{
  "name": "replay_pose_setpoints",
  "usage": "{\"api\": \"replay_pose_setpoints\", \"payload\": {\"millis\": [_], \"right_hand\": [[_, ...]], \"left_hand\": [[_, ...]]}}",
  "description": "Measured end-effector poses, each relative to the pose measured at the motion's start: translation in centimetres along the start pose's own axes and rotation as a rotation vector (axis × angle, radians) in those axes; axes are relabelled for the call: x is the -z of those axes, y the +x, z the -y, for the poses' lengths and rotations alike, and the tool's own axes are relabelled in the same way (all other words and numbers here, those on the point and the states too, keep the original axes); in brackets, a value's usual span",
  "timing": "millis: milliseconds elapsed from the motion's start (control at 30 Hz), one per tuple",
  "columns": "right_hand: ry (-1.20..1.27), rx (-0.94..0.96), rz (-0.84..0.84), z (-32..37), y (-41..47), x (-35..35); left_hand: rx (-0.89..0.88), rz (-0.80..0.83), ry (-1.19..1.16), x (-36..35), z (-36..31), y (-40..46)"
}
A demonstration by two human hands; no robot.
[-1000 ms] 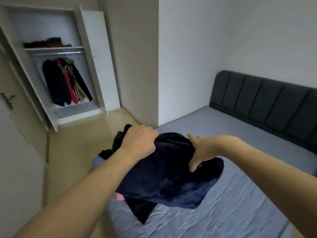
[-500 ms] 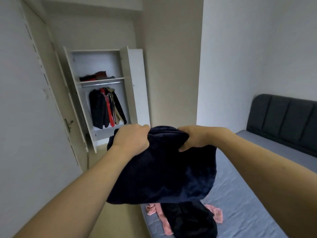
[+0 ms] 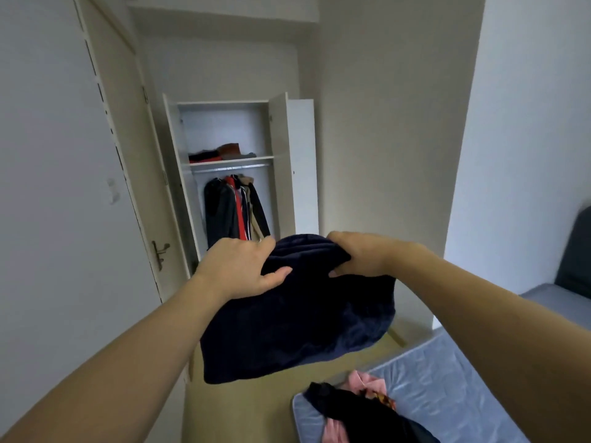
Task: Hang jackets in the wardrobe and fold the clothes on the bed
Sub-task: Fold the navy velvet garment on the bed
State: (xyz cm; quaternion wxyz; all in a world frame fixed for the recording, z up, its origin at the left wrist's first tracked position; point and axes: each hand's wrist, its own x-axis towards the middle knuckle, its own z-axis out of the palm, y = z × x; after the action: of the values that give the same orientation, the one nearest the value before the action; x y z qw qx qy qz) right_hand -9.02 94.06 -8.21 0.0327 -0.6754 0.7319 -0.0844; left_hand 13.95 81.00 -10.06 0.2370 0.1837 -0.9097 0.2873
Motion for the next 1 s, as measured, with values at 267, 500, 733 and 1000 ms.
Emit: {"api": "replay_pose_setpoints", "payload": {"millis": [267,500,733,1000], "right_hand": [[-0.029,0.074,-0.053,-1.3,21.9,1.6],[0.028,0.051,0.014,-2.9,41.3,-0.2],[-0.174,0.007,-0.194,-4.4,60.9,1.4],[-0.308,-0.051,-0.299,-9.6,80.1,1.6]], "left_hand": [[0.049,-0.016,0.075,-10.4,16.2,8.5],[0.033,-0.026,0.130,-24.3,29.4,14.2],[0.039,-0.104,0.129,-35.3,42.9,23.1],[0.071,-0.010,0.079,-49.0,53.7,33.5]]}}
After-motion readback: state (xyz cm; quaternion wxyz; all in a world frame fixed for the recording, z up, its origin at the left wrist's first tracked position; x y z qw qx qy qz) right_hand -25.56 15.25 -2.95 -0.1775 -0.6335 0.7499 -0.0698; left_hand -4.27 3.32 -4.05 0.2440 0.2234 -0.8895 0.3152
